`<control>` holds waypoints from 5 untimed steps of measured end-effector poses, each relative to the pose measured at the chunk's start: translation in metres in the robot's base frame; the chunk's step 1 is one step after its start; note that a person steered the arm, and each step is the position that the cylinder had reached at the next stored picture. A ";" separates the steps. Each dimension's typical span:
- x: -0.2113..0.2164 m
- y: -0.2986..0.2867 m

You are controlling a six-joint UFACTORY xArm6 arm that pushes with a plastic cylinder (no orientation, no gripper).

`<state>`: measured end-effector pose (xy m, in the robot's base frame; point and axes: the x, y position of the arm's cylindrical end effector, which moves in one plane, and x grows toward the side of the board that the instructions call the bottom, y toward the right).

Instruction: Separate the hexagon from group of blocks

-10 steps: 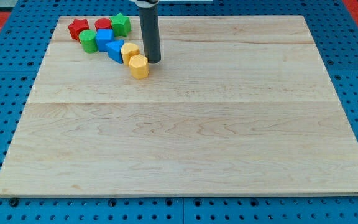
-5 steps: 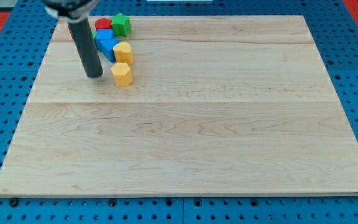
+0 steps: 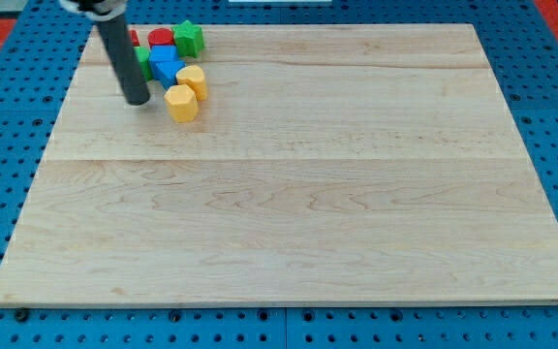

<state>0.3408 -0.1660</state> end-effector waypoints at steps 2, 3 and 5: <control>0.077 0.223; 0.078 0.159; 0.030 0.152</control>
